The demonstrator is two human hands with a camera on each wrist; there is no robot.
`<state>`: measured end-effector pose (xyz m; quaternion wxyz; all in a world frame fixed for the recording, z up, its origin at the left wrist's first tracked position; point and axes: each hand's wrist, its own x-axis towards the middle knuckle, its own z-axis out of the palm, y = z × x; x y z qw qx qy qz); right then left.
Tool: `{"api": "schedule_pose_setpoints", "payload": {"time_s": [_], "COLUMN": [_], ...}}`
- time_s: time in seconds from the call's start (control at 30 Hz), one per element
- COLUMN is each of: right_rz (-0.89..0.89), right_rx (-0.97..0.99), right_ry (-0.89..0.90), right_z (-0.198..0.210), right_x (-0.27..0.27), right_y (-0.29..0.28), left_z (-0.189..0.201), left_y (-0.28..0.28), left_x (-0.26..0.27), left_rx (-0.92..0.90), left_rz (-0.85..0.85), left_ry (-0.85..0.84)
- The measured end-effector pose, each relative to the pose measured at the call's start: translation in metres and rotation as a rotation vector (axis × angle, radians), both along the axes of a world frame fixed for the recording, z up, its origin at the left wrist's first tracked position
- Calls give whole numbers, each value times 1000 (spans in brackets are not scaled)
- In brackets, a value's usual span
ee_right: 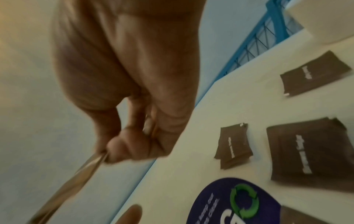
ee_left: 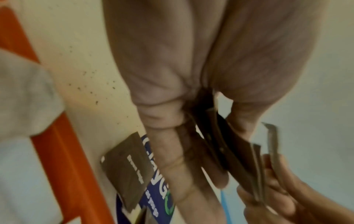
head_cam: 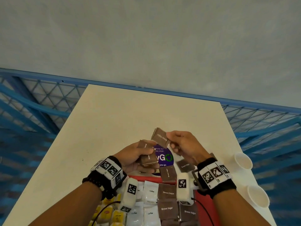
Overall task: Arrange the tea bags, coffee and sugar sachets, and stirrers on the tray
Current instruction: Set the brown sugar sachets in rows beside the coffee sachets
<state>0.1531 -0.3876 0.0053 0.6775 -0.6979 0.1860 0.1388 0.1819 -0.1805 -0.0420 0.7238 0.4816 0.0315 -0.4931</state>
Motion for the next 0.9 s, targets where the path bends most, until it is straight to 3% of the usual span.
{"api": "schedule_pose_setpoints", "payload": {"time_s": [0.1, 0.2, 0.27, 0.4, 0.53, 0.67, 0.77, 0.83, 0.9], "right_rz": [217, 121, 140, 376, 337, 173, 76, 101, 130], "right_rx": [-253, -521, -628, -1048, -1033, -825, -555, -369, -325], "right_ry": [16, -59, -17, 253, 330, 252, 123, 31, -34], "right_z": [-3, -10, -19, -48, -62, -58, -25, 5, 33], "right_x": [-10, -12, -16, -30, -34, -27, -35, -53, -77], "right_y": [16, 32, 31, 15, 19, 16, 16, 21, 28], "left_z": [2, 3, 3, -2, 2, 12, 25, 41, 57], "left_y": [-2, -9, -10, -3, 9, 20, 28, 30, 32], "left_x": [-2, -5, -7, -1, 5, 0, -10, -22, -40], "left_rx": [-65, -105, 2, 205, 195, 112, 62, 116, 135], "left_rz": [83, 147, 166, 207, 198, 163, 154, 118, 62], "left_ry": [132, 241, 170, 23, 42, 105, 153, 57, -83]}}
